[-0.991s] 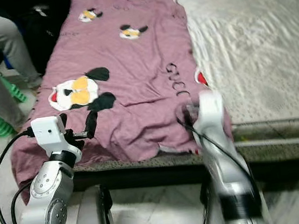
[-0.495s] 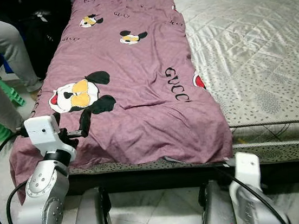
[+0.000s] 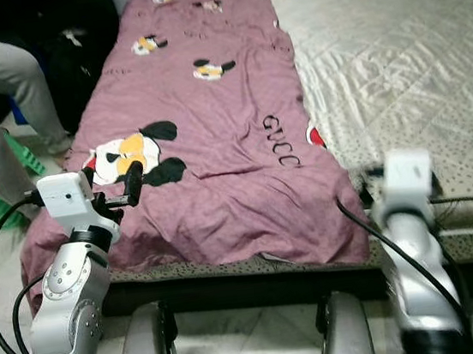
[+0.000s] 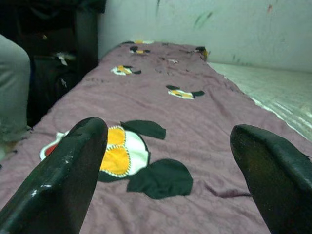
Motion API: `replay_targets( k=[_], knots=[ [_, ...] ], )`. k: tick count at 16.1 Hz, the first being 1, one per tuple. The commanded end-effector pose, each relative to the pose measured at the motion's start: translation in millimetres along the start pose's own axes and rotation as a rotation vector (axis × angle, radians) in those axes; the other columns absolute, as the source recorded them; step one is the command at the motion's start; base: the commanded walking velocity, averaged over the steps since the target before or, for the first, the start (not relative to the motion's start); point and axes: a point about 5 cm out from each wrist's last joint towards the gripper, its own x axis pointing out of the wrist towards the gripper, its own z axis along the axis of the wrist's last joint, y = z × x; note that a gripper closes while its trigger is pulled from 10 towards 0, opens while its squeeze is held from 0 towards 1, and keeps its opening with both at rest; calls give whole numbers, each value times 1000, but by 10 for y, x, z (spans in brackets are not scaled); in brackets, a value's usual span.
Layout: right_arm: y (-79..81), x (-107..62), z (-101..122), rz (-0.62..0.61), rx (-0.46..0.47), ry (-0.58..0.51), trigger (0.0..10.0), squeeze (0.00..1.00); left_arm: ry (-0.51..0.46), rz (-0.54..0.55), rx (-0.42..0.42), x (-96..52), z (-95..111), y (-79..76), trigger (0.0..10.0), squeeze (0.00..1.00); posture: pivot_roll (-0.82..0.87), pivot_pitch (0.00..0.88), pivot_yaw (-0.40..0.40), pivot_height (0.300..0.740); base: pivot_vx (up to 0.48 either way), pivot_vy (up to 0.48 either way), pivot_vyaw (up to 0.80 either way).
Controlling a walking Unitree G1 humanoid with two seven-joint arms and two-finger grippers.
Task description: Clean up the room
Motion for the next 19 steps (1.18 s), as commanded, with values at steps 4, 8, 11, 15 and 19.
replay_targets(
  k=[4, 8, 11, 15, 19],
  knots=[
    [414, 33, 243, 199, 223, -122, 10000, 0, -4, 24, 26, -39, -48, 129, 10000, 0, -60, 0, 55, 500, 0, 0, 0],
    [675, 53, 412, 323, 319, -206, 10000, 0, -29, 23, 38, 17, -46, 151, 10000, 0, -58, 0, 53, 539, 0, 0, 0],
    [726, 104, 457, 343, 315, -226, 10000, 0, -51, 10, 37, 92, -20, 115, 10000, 0, -61, 0, 49, 574, 0, 0, 0],
    [766, 194, 499, 349, 318, -250, 10000, 0, -80, 9, 46, 160, 1, 132, 10000, 0, -51, 0, 44, 624, 0, 0, 0],
    [828, 222, 514, 348, 320, -264, 10000, 0, -104, 12, 59, 218, 56, 169, 10000, 0, -46, 0, 50, 674, 0, 0, 0]
  ],
)
